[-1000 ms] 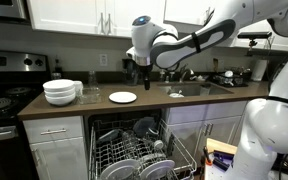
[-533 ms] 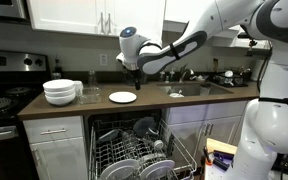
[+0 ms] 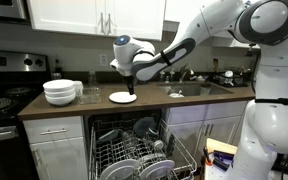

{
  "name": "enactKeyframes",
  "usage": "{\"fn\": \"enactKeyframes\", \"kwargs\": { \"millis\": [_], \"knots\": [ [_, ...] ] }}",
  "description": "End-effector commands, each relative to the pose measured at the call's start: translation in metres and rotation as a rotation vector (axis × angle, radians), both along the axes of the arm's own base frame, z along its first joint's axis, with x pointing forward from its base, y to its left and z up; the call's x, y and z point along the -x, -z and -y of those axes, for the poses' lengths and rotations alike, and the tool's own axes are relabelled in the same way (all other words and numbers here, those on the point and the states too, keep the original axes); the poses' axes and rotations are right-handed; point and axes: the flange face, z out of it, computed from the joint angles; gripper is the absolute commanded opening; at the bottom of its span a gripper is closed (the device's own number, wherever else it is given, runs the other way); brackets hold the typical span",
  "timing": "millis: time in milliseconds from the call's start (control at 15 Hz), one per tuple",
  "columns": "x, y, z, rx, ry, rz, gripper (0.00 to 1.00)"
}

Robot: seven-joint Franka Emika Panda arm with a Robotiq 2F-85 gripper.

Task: Take the white plate from the countertop and place it in the dishwasher at the left

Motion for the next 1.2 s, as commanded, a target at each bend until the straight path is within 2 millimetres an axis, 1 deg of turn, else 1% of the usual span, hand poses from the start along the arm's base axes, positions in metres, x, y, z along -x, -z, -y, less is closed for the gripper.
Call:
{"fn": "enactKeyframes", "kwargs": {
  "millis": [0,133,200,267,467,667,867,1133],
  "knots": [
    [0.002,-0.001,0.001,0.019,0.009,0.023,1.0],
    [-0.001,0.017,0.006,0.035,0.034,0.07,1.0],
    [-0.005,0.029,0.011,0.058,0.05,0.104,1.0],
    [-0.007,0.037,0.015,0.08,0.067,0.13,1.0],
    [-0.016,0.068,0.027,0.096,0.118,0.214,1.0],
    [-0.024,0.091,0.034,0.099,0.174,0.276,1.0],
    [-0.029,0.101,0.034,0.1,0.221,0.288,1.0],
    [-0.041,0.103,0.038,0.092,0.234,0.332,1.0]
  ]
}}
